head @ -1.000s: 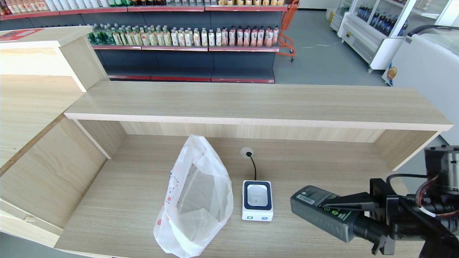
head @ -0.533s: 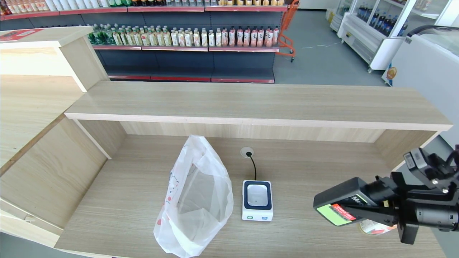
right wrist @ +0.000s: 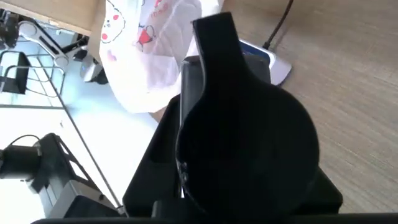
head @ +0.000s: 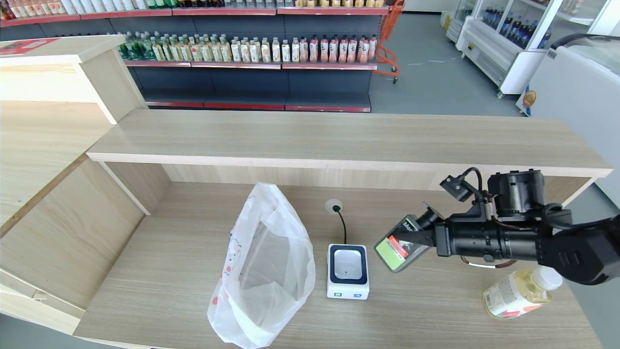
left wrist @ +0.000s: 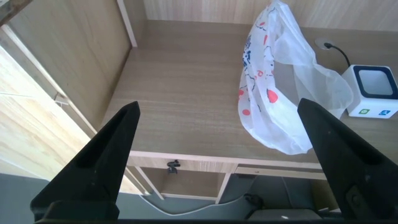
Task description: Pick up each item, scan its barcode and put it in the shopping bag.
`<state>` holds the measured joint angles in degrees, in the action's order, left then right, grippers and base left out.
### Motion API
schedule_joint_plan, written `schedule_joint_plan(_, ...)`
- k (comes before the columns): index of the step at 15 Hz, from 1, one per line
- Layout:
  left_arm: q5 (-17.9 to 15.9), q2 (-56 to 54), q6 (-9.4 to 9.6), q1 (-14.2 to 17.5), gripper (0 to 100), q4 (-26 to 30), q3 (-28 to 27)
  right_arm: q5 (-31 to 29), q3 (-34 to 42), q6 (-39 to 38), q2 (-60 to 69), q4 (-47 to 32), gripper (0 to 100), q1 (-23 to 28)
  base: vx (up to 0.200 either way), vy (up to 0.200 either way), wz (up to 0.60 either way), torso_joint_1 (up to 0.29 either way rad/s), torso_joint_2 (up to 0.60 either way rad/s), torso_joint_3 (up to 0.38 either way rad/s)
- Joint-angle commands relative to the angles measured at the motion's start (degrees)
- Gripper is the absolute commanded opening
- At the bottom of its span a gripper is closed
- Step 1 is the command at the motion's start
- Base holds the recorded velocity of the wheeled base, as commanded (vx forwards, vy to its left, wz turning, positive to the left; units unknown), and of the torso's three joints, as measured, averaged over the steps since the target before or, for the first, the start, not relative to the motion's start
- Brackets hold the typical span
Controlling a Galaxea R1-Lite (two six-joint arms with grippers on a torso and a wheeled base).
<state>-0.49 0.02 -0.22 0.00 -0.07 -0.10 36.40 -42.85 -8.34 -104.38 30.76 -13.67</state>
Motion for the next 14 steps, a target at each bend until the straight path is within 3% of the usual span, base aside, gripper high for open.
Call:
schedule_joint_plan(1, -0.04, -0.02, -0.04, 0.00, 100, -0.01, 0.01, -2.12, -0.92, -1.24, -6.19, 0.97, 0, -4.35, 0.000, 0.000, 0.00, 0.000, 0.00, 0.000)
schedule_joint_plan(7, 0.05, -0.02, -0.04, 0.00, 100, -0.01, 0.01, -9.16, -3.12, -1.33, -12.17, 2.99, 0, -8.57, 0.000, 0.000, 0.00, 0.000, 0.00, 0.000)
schedule_joint_plan(14, -0.04, -0.02, -0.04, 0.00, 100, -0.01, 0.01, -11.35, -5.58, -1.33, -16.30, 6.42, 0, -11.73, 0.000, 0.000, 0.00, 0.000, 0.00, 0.000)
